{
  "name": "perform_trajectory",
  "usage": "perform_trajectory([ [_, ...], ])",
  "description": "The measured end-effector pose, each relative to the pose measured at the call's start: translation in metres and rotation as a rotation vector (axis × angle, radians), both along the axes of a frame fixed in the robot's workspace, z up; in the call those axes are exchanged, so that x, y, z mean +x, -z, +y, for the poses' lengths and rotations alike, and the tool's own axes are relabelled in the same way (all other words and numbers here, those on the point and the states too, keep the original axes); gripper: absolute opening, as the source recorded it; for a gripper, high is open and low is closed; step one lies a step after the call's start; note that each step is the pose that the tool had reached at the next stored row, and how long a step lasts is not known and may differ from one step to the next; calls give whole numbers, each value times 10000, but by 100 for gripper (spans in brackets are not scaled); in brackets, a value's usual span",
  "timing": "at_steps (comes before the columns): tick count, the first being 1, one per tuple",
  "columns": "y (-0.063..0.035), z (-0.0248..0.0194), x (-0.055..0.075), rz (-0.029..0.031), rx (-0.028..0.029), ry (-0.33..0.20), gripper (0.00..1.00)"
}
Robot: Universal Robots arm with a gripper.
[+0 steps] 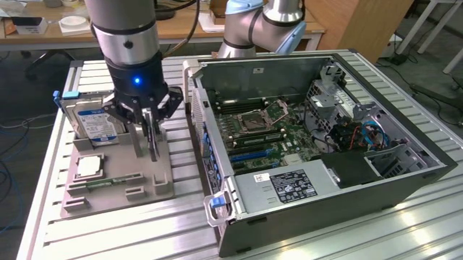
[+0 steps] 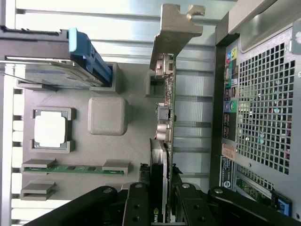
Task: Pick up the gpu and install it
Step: 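Pick up the gpu and move the gpu toward the slot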
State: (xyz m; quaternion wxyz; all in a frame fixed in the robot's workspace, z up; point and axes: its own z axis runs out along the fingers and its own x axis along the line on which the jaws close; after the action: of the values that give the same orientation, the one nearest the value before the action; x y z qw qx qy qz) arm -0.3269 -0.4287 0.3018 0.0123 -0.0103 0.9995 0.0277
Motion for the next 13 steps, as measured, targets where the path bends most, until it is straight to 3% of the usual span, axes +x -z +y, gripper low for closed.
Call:
perform_trajectory([
  [5,-194,0,0,0,0,-1,27],
  [13,-389,0,4,0,39,-1,27],
])
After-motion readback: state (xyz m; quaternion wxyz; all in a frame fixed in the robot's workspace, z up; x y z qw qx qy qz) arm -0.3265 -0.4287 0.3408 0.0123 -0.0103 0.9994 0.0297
